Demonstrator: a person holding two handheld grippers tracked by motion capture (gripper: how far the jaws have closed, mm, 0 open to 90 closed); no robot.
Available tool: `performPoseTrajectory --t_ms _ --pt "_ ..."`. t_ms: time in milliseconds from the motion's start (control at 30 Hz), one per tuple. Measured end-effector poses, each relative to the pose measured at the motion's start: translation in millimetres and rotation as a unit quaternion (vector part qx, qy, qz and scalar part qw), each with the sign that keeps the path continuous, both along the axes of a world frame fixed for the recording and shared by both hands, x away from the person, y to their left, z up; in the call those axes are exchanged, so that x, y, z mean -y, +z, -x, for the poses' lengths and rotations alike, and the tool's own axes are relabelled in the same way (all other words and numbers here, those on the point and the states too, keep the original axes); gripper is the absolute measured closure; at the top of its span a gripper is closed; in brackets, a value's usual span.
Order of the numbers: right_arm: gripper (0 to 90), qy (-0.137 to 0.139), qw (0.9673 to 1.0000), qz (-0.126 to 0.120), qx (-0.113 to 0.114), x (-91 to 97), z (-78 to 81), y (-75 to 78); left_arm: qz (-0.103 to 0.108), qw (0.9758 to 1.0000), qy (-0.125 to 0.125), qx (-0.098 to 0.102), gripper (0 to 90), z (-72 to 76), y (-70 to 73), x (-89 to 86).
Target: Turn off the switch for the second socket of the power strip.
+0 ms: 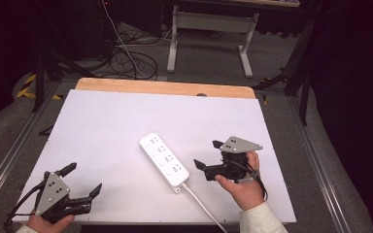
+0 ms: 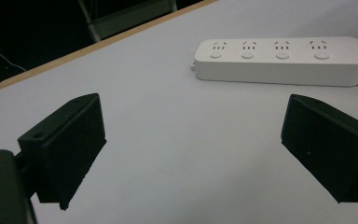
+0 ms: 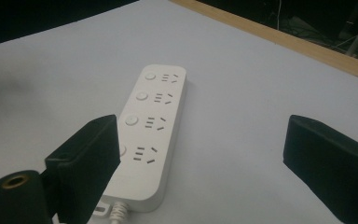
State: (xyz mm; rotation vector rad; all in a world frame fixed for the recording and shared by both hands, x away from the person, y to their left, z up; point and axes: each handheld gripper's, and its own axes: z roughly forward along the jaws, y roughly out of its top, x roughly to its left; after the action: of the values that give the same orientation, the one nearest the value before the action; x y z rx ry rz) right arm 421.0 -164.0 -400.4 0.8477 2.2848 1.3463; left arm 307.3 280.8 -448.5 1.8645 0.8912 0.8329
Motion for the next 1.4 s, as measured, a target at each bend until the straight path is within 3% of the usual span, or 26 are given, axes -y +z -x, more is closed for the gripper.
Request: performPoseTrajectory --t_ms 233,433,600,833,1200,1300,1400 --pt "8.4 -0.014 0.9999 -0.001 -0.009 18.1 2.5 -12.9 0.001 1.0 0.002 0.0 6.9 -0.4 -0.3 0.1" --pt "8.2 -0.029 0.9995 0.001 0.008 31.9 6.7 -21.9 0.002 1.0 0.004 0.001 6.7 -0.4 -0.2 -0.5" --pt "6.7 -0.029 0.9995 -0.007 0.004 42.3 8.3 -28.8 -0.001 0.9999 0.01 0.002 6.7 -1.0 -0.6 -0.9" --pt "5.9 -0.026 0.9996 -0.003 0.0 53.5 8.5 -41.7 0.013 0.9999 0.001 0.0 6.5 -0.8 -0.6 -2.6" --pt "5.8 -0.035 0.9994 0.003 0.0 70.9 12.7 -68.6 0.015 0.9998 -0.01 0.005 4.2 0.0 0.4 -3.2" --pt "5.8 -0.035 0.9994 0.008 -0.001 74.7 15.9 -76.2 0.024 0.9997 -0.005 -0.004 3.3 -1.1 2.1 -2.4" --pt "5.8 -0.034 0.9993 0.014 -0.004 77.7 19.5 -82.8 0.021 0.9995 -0.024 -0.002 0.2 -0.1 1.9 -3.3"
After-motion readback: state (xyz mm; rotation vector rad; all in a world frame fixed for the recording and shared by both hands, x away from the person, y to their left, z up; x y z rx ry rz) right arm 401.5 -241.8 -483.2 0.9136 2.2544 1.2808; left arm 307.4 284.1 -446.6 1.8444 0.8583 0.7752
